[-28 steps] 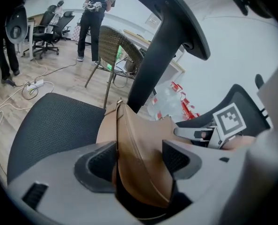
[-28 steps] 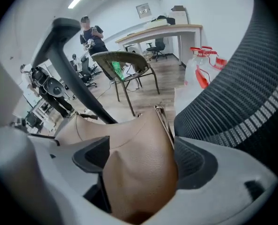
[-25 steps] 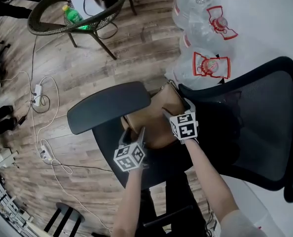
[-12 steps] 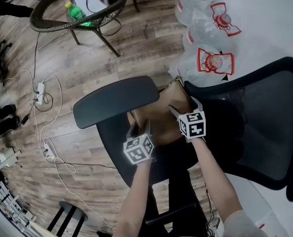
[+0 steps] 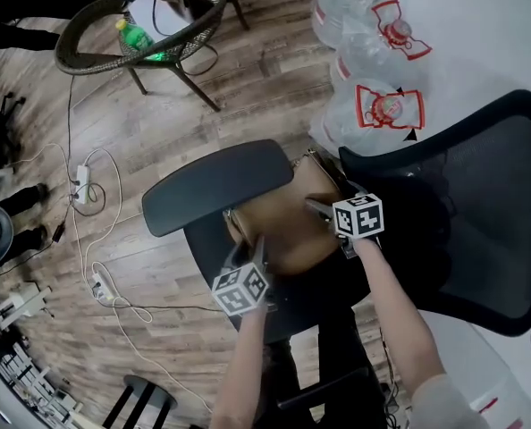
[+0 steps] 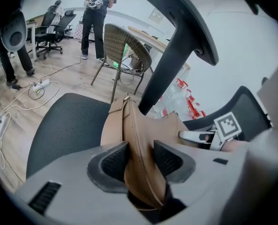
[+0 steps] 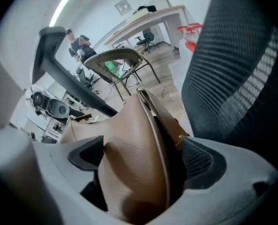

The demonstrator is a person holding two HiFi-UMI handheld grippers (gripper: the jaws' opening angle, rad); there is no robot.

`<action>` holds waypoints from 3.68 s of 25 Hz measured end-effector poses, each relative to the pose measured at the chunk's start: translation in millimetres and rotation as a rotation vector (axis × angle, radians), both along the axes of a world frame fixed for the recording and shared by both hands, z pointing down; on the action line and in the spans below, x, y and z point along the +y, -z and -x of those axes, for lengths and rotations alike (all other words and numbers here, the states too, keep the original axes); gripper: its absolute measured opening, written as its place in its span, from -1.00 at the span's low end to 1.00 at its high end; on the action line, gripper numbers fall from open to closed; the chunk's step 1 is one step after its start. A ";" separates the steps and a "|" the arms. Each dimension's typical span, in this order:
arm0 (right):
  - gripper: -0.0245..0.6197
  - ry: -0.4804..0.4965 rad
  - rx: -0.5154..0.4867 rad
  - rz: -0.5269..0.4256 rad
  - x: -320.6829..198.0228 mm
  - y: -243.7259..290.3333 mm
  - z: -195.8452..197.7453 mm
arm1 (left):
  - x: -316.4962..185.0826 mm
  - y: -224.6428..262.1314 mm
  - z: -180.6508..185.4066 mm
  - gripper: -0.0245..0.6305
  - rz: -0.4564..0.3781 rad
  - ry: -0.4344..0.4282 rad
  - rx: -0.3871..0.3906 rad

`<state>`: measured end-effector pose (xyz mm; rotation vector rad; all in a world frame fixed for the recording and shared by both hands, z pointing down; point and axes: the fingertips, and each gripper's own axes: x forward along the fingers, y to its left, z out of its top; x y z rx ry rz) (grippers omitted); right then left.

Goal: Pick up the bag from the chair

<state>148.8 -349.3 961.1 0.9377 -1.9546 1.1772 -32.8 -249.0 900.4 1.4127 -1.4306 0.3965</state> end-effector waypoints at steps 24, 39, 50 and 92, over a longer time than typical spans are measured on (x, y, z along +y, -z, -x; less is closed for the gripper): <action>0.87 0.271 -0.193 0.045 -15.4 -3.0 61.4 | -23.4 -13.1 82.5 0.15 -0.106 0.010 0.096; 0.26 0.296 -0.166 0.022 39.4 0.2 61.6 | -0.3 -30.4 32.3 0.19 -0.026 -0.167 0.023; -0.27 0.112 -0.241 -0.187 61.2 50.5 33.0 | 1.3 25.6 12.9 -0.14 -0.231 -0.143 -0.083; -0.41 -0.018 -0.333 -0.621 284.7 526.3 46.6 | 220.2 516.1 31.4 -0.42 -0.758 -0.250 -0.097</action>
